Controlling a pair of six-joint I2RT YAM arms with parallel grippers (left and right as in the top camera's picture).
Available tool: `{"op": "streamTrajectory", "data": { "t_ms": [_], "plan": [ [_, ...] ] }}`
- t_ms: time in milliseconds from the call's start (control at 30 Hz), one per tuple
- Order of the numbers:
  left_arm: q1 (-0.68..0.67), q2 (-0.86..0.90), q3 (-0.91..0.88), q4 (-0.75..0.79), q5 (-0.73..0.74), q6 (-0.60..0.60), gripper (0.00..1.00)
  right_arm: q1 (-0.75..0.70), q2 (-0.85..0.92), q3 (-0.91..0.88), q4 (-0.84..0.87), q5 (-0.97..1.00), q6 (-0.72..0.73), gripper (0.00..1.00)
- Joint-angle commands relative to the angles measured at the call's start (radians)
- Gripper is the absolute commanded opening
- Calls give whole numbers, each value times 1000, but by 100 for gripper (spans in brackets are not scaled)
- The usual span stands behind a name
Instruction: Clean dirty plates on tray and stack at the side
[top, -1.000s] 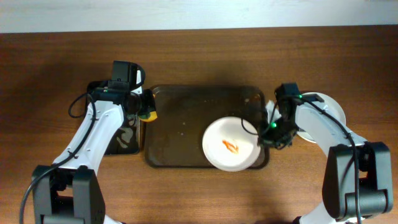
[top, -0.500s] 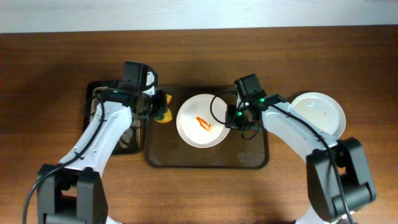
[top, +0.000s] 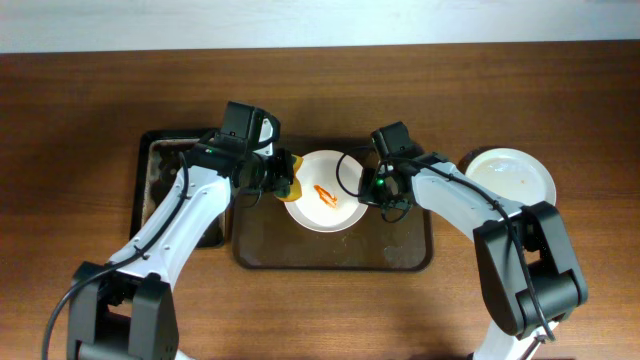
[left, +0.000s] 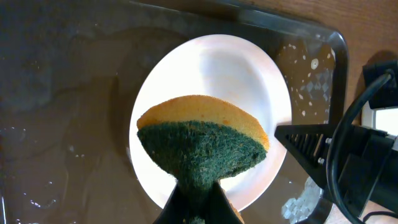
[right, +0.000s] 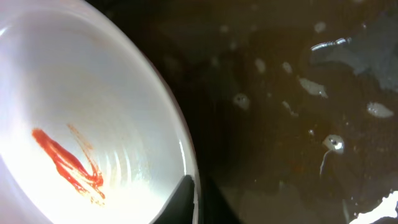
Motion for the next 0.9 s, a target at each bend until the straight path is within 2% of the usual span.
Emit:
{"op": "streamTrajectory", "data": {
  "t_ms": [0, 133, 233, 600, 700, 867],
  "plan": [
    [3, 0, -5, 6, 18, -34, 0, 4, 15, 8, -8, 9, 79, 4],
    [3, 20, -5, 8, 20, -37, 0, 3, 15, 8, 3, 1, 113, 4],
    [3, 53, -5, 36, 75, -38, 0, 3, 15, 8, 4, -2, 113, 4],
    [3, 263, -5, 380, 523, -56, 0, 4, 15, 8, 2, -2, 113, 4],
    [-2, 309, -5, 435, 568, -56, 0, 3, 15, 8, -1, -1, 112, 4],
    [-16, 358, -5, 438, 568, -105, 0, 4, 15, 8, -2, -1, 112, 4]
  ]
}}
